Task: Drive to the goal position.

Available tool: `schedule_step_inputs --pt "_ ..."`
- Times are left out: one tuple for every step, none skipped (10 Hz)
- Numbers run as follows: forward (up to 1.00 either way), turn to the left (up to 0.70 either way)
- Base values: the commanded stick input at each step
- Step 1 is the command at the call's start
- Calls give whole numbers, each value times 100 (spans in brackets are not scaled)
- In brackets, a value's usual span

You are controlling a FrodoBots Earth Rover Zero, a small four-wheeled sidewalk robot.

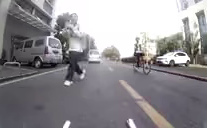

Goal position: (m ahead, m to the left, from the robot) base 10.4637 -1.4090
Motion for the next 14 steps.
schedule_step_inputs --pt "70 0" --pt "70 0" --pt "70 0" --pt "70 0" --pt "70 -3" --pt "70 -14" --pt "70 -14" --pt "70 -14" --pt "70 -14" --pt "70 -13" --pt "70 -9" --pt "70 -4" --pt "70 -4" --pt "70 -11"
